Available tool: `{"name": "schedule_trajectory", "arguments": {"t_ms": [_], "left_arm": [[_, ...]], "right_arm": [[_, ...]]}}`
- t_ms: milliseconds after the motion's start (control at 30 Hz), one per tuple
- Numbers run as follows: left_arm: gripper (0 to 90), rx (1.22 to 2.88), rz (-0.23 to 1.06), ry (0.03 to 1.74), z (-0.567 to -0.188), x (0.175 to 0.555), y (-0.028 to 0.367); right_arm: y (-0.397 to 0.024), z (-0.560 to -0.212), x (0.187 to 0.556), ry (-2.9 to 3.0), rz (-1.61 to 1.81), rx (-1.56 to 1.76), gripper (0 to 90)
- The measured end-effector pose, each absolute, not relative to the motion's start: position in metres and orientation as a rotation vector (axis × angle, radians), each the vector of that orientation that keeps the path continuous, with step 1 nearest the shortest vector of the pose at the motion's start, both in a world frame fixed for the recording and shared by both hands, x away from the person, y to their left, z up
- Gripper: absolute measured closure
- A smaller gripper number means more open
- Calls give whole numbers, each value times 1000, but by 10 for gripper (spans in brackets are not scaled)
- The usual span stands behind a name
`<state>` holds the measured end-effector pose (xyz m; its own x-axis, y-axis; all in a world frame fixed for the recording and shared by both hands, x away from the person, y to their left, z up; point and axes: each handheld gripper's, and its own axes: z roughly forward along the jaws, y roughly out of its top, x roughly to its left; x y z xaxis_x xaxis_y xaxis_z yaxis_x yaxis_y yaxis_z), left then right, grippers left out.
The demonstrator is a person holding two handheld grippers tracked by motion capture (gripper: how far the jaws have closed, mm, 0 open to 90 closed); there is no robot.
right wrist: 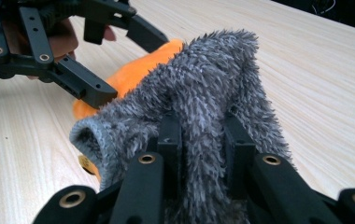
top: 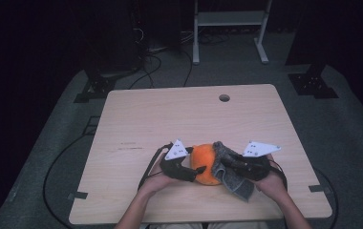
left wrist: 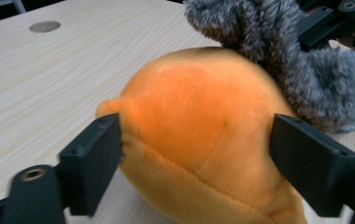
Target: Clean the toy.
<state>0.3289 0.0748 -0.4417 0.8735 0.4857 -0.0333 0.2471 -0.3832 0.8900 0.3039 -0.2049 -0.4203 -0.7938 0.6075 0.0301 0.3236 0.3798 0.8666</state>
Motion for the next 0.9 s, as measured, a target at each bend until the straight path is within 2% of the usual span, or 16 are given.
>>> {"name": "schedule_trajectory", "arguments": {"t_ms": [233, 400, 567, 900], "left_arm": [[213, 2016, 303, 502, -445, 327, 76], [215, 2036, 306, 472, -444, 326, 77], [122, 2005, 308, 541, -433, 330, 81], [200, 2053, 318, 447, -441, 323, 72]], "right_arm": [[-234, -426, 309, 2312, 1334, 956, 724], [-218, -418, 306, 2326, 1418, 883, 723], [-209, -424, 304, 2341, 1391, 856, 723], [-239, -433, 314, 2341, 1335, 1002, 720]]}}
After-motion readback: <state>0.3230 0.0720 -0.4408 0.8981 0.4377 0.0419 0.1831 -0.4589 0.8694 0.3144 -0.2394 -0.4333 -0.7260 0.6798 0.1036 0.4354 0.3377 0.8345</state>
